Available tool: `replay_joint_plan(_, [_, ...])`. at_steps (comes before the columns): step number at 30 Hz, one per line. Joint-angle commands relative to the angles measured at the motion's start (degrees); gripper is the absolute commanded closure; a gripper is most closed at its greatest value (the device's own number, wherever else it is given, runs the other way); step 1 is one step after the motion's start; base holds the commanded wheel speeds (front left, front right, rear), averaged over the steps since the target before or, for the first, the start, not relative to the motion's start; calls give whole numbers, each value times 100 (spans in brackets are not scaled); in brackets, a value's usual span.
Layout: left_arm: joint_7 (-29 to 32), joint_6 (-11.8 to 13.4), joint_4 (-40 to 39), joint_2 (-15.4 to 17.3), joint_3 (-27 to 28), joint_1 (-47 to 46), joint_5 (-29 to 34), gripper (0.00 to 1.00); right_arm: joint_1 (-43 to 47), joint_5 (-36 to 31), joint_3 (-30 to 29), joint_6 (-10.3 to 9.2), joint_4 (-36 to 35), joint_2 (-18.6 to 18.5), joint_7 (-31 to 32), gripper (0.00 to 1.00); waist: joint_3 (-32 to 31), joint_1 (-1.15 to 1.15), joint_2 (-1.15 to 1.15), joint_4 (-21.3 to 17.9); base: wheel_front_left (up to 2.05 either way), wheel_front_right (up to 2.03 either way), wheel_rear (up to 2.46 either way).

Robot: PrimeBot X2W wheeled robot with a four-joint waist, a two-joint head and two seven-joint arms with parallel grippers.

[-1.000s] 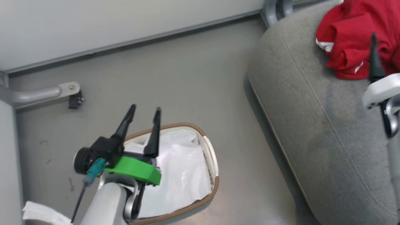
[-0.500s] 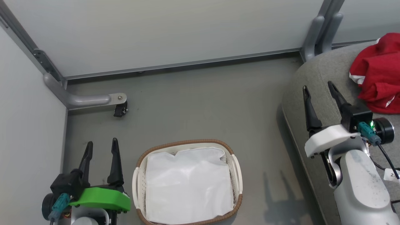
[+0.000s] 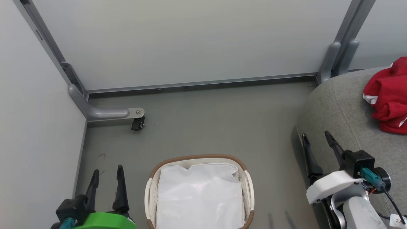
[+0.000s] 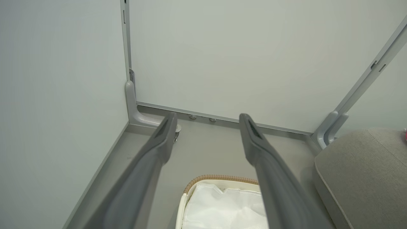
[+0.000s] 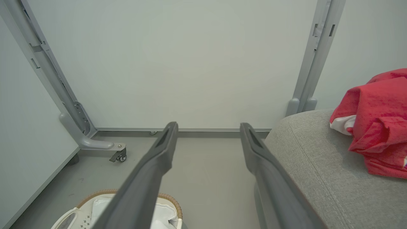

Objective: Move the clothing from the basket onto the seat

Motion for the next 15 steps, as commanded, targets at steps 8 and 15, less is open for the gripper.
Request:
replay_joint_plan(8, [-2, 51, 10, 5, -29, 170, 33, 0, 263, 89, 60, -8, 25, -18, -12, 0, -22, 0, 0, -3, 0, 0, 0])
replay_joint_plan(15, [-2, 40, 12, 6, -35, 139, 41, 0, 288, 143, 51, -8, 78, -19, -12, 0, -8, 0, 0, -21, 0, 0, 0])
